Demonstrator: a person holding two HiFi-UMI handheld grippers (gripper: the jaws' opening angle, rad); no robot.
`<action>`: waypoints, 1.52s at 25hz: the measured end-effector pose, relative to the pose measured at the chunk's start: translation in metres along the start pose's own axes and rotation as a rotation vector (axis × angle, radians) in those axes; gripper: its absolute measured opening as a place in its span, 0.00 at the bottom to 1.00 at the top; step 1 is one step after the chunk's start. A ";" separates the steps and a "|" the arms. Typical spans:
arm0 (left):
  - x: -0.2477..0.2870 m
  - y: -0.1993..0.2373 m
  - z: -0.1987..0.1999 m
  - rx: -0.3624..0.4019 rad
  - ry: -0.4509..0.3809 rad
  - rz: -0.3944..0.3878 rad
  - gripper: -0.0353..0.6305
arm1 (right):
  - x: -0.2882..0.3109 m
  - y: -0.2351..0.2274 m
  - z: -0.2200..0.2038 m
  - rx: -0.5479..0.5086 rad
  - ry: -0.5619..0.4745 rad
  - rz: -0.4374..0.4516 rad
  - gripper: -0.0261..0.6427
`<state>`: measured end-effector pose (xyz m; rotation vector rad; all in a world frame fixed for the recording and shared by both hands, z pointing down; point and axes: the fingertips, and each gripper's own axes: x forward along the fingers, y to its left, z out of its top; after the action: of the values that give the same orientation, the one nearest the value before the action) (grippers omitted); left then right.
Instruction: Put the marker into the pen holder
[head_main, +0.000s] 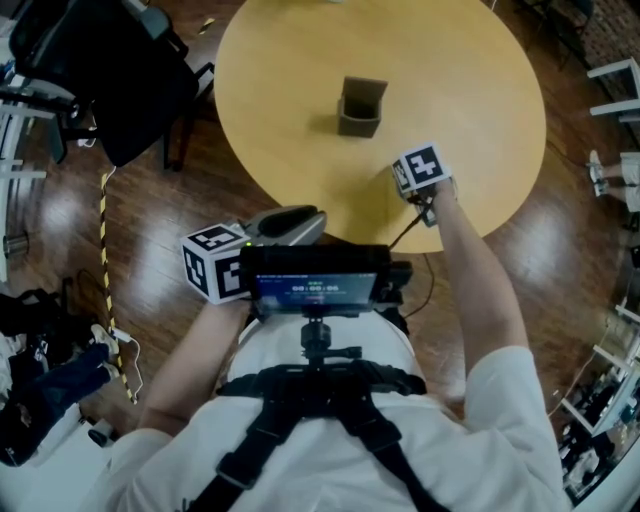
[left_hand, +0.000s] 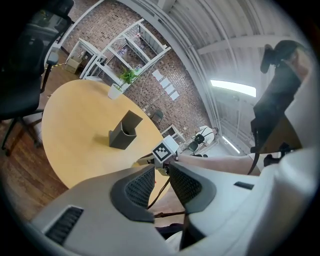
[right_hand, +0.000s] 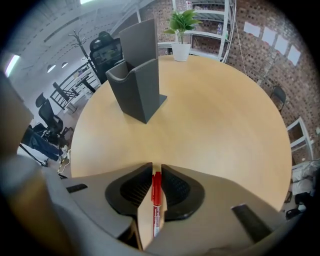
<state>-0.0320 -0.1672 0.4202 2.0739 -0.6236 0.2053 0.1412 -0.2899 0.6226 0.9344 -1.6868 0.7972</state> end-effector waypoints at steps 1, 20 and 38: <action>0.000 0.000 0.000 0.002 0.002 -0.001 0.20 | -0.003 0.001 0.001 0.002 -0.013 0.001 0.14; 0.007 -0.007 0.009 0.022 -0.004 -0.024 0.20 | -0.166 0.001 0.073 0.006 -0.584 -0.076 0.14; -0.008 -0.002 0.011 -0.009 -0.082 0.033 0.20 | -0.171 0.039 0.184 -0.021 -0.785 -0.011 0.14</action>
<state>-0.0390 -0.1727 0.4093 2.0723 -0.7081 0.1367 0.0579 -0.3921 0.4055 1.3457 -2.3413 0.4108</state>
